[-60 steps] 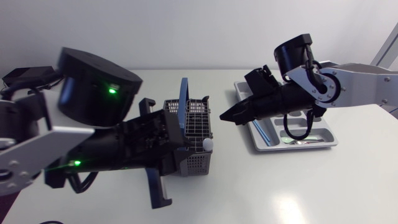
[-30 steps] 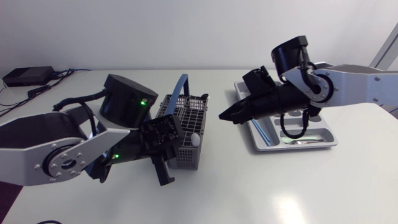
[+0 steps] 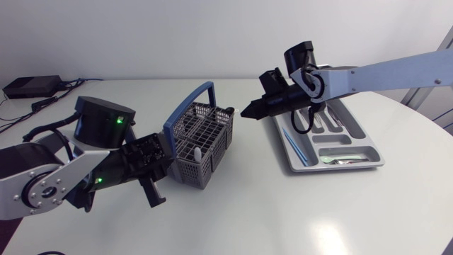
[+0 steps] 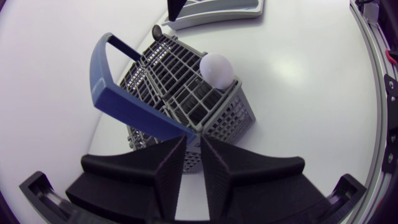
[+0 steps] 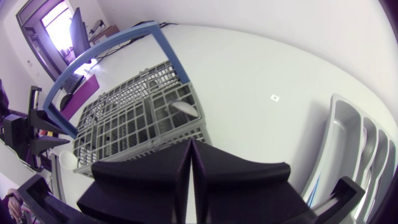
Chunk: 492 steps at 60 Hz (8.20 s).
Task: Unload the cutlery basket into the drawer organizer.
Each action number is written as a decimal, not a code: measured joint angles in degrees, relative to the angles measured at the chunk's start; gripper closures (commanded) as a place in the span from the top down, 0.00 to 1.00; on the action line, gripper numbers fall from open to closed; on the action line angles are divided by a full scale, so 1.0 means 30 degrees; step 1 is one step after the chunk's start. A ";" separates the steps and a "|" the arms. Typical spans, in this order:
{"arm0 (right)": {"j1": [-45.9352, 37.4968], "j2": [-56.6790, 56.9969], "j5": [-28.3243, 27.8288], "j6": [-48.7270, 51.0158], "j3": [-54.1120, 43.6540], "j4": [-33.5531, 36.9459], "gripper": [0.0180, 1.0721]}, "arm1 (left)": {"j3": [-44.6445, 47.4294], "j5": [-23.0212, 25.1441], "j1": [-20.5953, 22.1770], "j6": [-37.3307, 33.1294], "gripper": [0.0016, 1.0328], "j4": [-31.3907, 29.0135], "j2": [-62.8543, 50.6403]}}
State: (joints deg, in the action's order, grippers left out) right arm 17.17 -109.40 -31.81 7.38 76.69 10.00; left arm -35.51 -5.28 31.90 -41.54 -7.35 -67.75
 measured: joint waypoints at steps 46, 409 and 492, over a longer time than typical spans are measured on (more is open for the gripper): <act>-0.0211 -0.5268 -0.2849 -0.1078 0.5370 0.0597 0.05 | 0.0962 0.0816 -0.2011 -0.0758 0.20 0.2208 -0.0867; -0.1282 1.0506 -0.0539 0.0707 -1.0367 0.1683 0.46 | -0.8386 -0.7570 0.1260 0.9712 0.07 -1.1154 -0.5843; -0.0648 1.7311 0.0066 0.3038 -1.2546 0.1224 0.53 | -1.3974 -0.7264 0.2696 0.9340 0.05 -1.5606 -0.1173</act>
State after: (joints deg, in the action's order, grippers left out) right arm 15.22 -57.47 -31.62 16.49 39.05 13.67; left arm -77.43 -27.07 39.99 -13.52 -54.17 -71.26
